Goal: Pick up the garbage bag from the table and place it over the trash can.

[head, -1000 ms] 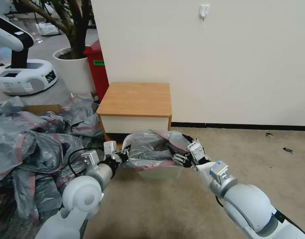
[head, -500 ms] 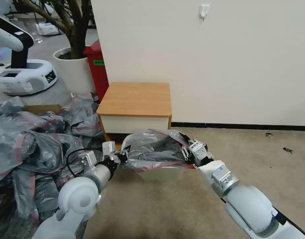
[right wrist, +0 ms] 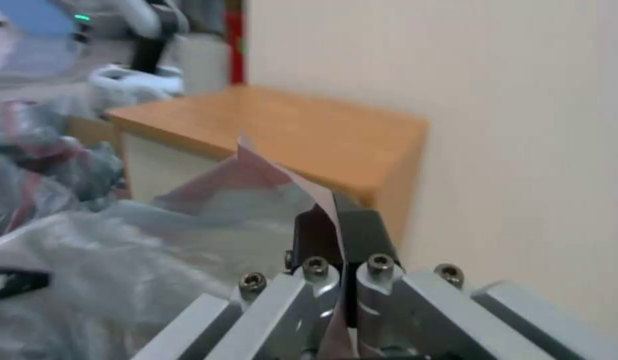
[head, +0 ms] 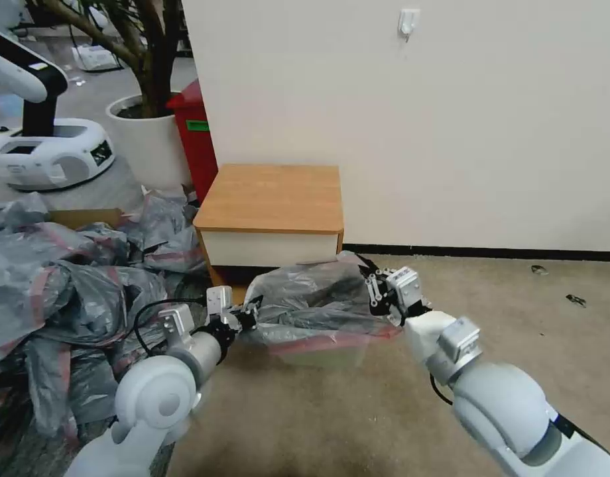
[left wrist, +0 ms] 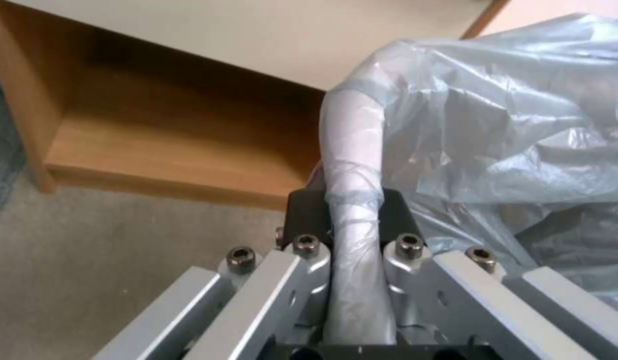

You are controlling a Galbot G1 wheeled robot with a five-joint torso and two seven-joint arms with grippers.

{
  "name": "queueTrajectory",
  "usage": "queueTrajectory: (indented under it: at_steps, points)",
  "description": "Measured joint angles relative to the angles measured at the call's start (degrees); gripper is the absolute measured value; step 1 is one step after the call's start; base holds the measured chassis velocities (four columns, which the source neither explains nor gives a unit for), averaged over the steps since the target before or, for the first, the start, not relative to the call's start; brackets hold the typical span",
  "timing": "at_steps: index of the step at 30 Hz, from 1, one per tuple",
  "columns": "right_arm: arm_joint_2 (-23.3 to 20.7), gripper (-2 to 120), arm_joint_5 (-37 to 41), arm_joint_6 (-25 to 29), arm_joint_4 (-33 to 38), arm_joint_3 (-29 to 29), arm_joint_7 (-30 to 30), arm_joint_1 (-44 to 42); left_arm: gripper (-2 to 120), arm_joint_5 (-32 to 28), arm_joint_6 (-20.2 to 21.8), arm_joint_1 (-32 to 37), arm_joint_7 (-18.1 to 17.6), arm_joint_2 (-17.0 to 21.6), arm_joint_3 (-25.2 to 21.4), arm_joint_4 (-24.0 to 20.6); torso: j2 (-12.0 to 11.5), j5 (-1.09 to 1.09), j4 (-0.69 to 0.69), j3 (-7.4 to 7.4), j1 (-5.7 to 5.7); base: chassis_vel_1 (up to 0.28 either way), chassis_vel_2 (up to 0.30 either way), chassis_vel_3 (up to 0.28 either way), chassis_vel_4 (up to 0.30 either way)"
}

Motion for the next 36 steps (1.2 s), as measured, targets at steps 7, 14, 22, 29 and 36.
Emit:
queueTrajectory:
  at_steps: [7, 14, 22, 29, 36]
  points:
    - [-0.69, 0, 22.98, -7.93, 1.71, 1.04, 17.52, 2.32, 5, 0.47, -0.25, 1.14, 3.42, -0.15, -0.77, -0.26, 0.00, 0.00, 0.00, 0.00, 0.00, 0.000, 0.000, 0.000, 0.000]
    - [-1.32, 0, 42.49, -8.64, 5.87, 3.05, 29.66, 1.06, 5, -4.20, -1.05, -0.01, 3.67, -0.53, -1.96, 2.63, 0.00, -0.01, -0.01, 0.00, 0.00, 0.000, 0.000, 0.000, 0.000]
    - [0.07, 0, 51.32, -5.83, 7.03, 5.02, 33.55, -0.25, 5, -12.54, -0.73, -1.41, 3.72, -0.92, -3.22, 4.71, 0.00, -0.01, 0.00, 0.00, 0.00, 0.000, 0.000, 0.000, 0.000]
    - [3.58, 0, 49.32, -3.27, 6.75, 5.84, 31.18, -2.71, 5, -19.13, -0.13, -2.81, 3.50, -0.34, -4.19, 5.71, 0.00, 0.00, 0.00, 0.00, 0.00, 0.000, 0.000, 0.000, 0.000]
    - [7.36, 0, 31.77, -0.64, 4.86, 3.81, 20.41, -7.01, 5, -24.40, -0.12, -4.45, 0.29, -0.09, -4.46, 5.85, 0.00, 0.00, 0.00, 0.00, 0.00, 0.000, 0.000, 0.000, 0.000]
